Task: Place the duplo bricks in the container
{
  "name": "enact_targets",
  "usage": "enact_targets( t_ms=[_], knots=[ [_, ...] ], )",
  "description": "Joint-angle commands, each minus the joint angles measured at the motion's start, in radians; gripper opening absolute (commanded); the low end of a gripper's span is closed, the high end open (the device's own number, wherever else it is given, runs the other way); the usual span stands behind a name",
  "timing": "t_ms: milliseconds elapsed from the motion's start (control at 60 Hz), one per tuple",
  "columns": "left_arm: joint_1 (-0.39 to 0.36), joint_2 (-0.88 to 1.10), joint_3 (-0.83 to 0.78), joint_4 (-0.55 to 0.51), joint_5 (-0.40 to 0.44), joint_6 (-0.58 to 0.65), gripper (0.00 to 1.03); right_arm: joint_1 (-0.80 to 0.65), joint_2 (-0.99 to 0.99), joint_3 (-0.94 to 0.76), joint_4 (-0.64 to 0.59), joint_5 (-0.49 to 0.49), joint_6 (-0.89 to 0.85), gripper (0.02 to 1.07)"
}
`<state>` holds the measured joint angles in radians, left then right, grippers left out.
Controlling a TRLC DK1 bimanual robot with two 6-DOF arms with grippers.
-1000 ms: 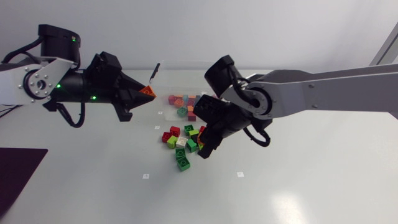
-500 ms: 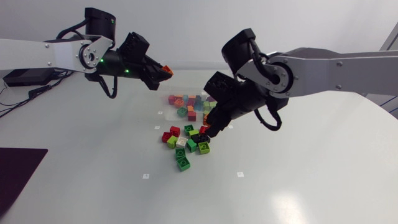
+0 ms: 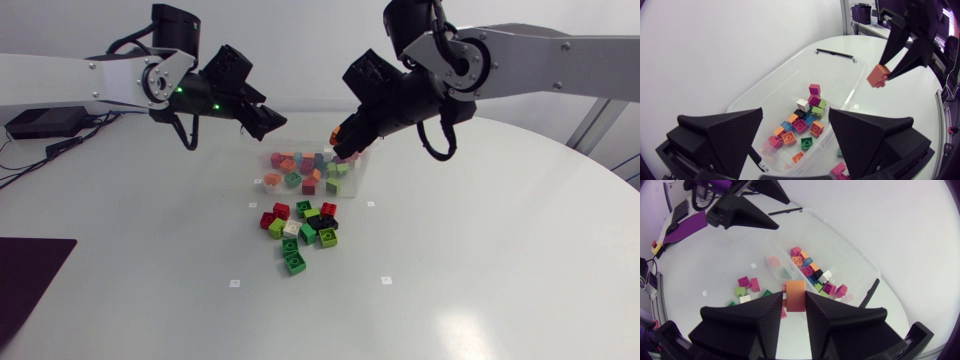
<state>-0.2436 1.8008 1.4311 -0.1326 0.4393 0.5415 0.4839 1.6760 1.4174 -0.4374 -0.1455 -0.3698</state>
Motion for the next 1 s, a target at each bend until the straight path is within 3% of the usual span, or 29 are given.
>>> enact_targets(
  t_ms=[0,450,850,917,983],
  knots=[
    [0.017,-0.118,-0.064,0.007,0.001,-0.018,0.98,-0.015,0.053,0.043,0.012,-0.009,-0.003,0.15],
    [0.040,-0.370,-0.443,-0.027,0.035,0.135,0.98,-0.056,0.205,0.253,0.037,-0.020,0.015,0.15],
    [-0.057,-0.294,-0.604,-0.019,0.039,0.279,0.98,-0.097,0.381,0.437,0.068,-0.014,0.037,0.16],
    [-0.080,-0.279,-0.620,-0.019,0.039,0.290,0.98,-0.108,0.410,0.468,0.068,-0.005,0.045,0.28],
    [-0.102,-0.264,-0.635,-0.019,0.039,0.305,0.98,-0.116,0.433,0.494,0.065,0.006,0.043,0.60]
  ],
)
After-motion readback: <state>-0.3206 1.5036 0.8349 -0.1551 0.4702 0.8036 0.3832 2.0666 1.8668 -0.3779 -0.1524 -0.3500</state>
